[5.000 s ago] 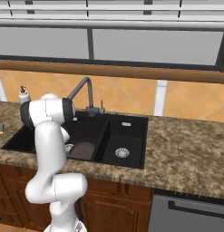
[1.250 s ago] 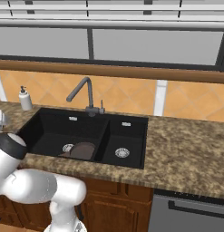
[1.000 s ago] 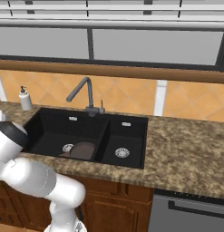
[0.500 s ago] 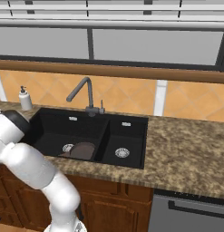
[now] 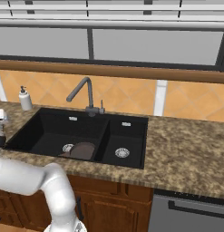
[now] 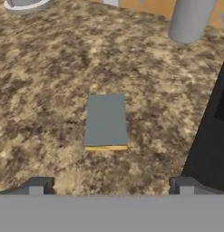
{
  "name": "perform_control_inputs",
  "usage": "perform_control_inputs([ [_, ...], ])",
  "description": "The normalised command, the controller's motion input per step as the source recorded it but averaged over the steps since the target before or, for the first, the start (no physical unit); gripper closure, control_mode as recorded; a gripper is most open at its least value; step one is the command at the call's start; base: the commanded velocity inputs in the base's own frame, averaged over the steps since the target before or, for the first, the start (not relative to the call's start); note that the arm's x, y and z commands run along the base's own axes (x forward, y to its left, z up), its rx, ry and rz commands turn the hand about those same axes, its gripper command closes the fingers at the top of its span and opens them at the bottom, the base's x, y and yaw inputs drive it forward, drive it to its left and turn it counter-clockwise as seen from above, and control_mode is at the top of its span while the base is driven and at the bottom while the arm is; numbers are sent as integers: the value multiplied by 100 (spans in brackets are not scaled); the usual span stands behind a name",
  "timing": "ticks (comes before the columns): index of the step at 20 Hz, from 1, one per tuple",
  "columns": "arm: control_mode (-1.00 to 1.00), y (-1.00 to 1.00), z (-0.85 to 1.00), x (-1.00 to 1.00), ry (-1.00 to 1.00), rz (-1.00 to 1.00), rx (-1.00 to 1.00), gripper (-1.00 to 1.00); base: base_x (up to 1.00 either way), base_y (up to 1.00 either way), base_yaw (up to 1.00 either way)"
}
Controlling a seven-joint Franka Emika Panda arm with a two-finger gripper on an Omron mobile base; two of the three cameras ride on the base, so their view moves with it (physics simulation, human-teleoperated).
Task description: Pick the pan and sponge and place them into the sink. Then turn on the water.
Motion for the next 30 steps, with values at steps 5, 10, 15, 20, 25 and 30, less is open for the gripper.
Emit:
perform_control_inputs([
  [5, -100, 17, -28, 16, 4, 0, -1, -100, 0, 0, 0],
  [10, -100, 31, -22, 13, 0, 0, -3, -100, 0, 0, 0],
  [15, -100, 25, -9, 17, 0, 0, -5, -100, 0, 0, 0],
  [20, -100, 19, -15, 18, 0, 0, -6, -100, 0, 0, 0],
  [25, -100, 1, -31, 11, 0, 0, -3, -100, 0, 0, 0],
  [30, -100, 0, -38, 11, 0, 0, 0, -100, 0, 0, 0],
])
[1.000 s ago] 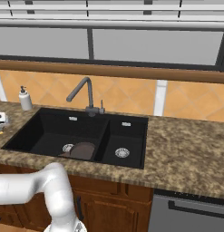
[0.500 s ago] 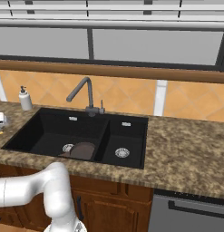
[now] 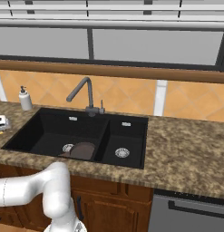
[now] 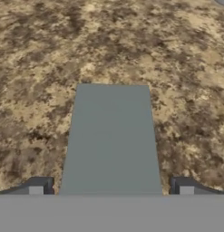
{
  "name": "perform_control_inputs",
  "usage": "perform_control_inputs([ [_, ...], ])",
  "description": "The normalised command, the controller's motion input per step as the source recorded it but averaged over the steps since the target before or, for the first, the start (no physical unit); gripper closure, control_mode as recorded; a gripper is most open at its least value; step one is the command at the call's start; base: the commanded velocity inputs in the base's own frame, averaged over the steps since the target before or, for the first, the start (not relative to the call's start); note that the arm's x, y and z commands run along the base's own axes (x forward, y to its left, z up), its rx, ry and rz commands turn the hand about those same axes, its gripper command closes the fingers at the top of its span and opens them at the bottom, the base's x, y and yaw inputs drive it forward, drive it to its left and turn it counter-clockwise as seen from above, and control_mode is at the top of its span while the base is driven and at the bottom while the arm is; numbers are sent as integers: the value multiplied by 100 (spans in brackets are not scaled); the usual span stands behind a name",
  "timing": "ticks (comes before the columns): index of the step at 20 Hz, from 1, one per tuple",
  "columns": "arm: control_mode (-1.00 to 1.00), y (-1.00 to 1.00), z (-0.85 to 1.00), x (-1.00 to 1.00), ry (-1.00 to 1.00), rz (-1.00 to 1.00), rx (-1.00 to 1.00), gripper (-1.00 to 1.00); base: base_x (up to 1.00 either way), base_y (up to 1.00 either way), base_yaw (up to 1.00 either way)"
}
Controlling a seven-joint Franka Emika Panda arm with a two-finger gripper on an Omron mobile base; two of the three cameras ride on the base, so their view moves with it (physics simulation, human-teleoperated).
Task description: Pick the pan and sponge and place them into the sink. Then turn on the water.
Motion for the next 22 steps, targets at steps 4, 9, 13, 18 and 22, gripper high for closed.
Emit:
perform_control_inputs([
  [4, -100, 0, -49, 10, 2, 0, 0, -100, 0, 0, 0],
  [9, -100, 0, -59, 5, 7, 0, 0, 100, 0, 0, 0],
  [13, -100, 0, -63, 0, 8, 0, 0, 100, 0, 0, 0],
  [18, -100, 0, -21, -3, 0, 0, 0, 100, 0, 0, 0],
  [22, -100, -10, 16, -34, -11, 0, 0, 100, 0, 0, 0],
])
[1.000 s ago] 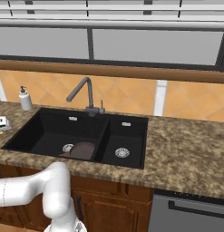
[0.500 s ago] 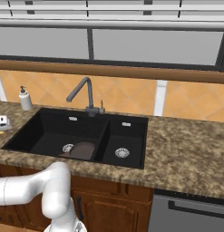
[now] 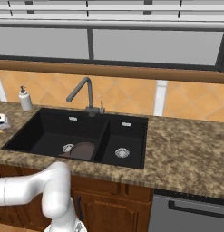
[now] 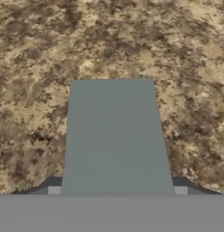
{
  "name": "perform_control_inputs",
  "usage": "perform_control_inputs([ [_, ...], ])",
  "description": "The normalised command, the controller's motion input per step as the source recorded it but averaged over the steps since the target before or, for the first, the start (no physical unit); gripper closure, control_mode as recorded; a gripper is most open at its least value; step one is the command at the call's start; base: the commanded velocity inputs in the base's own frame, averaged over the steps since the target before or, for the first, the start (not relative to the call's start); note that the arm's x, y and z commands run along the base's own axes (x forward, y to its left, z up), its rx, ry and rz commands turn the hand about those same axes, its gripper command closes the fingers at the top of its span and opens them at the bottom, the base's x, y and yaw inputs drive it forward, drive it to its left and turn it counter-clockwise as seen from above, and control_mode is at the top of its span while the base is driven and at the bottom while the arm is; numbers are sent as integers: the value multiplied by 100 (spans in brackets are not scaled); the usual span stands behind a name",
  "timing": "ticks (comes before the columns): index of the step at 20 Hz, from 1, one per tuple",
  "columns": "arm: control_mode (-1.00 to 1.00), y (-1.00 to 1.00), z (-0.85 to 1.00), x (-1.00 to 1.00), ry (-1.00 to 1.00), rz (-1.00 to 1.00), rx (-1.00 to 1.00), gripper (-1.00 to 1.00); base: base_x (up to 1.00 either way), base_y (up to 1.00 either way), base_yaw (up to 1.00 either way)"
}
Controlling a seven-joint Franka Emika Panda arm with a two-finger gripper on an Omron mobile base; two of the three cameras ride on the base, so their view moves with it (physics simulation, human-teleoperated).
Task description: Pick the pan and sponge and place them into the sink. Then turn on the water.
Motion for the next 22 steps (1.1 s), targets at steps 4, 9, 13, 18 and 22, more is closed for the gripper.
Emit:
perform_control_inputs([
  [4, -100, -30, 51, -36, -4, -4, 0, 100, 0, 0, 0],
  [9, -100, -68, 39, -25, 0, -28, 3, 100, 0, 0, 0],
  [13, -100, -88, 29, -16, 0, -44, 9, 100, 0, 0, 0],
  [18, -100, -86, 15, -15, 0, -54, 9, 100, 0, 0, 0],
  [22, -100, -75, 1, -16, 0, -57, 6, 100, 0, 0, 0],
])
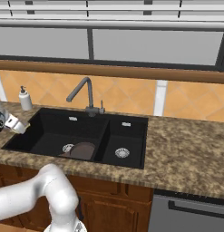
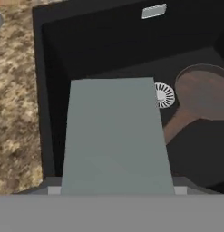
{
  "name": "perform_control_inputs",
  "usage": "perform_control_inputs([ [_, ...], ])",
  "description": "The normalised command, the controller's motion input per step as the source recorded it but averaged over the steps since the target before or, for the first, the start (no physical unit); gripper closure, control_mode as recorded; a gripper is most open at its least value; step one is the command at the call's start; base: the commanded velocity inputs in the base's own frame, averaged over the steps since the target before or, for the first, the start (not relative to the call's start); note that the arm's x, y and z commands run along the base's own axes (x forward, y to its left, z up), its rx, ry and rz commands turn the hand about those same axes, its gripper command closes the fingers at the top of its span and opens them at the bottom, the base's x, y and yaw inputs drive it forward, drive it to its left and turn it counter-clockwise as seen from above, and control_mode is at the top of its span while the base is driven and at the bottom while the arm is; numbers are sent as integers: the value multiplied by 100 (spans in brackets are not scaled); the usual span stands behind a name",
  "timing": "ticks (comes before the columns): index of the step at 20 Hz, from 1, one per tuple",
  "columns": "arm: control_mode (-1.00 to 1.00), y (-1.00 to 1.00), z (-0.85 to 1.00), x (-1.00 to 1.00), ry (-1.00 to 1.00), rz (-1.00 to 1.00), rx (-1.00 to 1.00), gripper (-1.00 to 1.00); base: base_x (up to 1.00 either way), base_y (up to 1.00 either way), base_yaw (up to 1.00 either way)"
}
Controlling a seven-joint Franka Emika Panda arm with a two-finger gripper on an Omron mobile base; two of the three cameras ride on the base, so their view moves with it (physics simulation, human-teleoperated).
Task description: Pick the pan and sponge and place them into the sink. Then turn on the water.
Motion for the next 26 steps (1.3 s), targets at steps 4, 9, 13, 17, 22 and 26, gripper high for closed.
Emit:
perform_control_inputs([
  [4, -100, -73, 4, -14, 0, -53, 8, 100, 0, 0, 0],
  [9, -100, -77, 21, -13, 0, -35, 12, 100, 0, 0, 0],
  [13, -100, -91, 11, -20, 0, -14, 18, 100, 0, 0, 0],
  [17, -100, -94, 0, -13, 0, -17, 16, 100, 0, 0, 0],
  [22, -100, -81, -1, -3, 0, -18, 8, 100, 0, 0, 0],
  [26, -100, -29, -12, 0, -3, -8, 0, 100, 0, 0, 0],
])
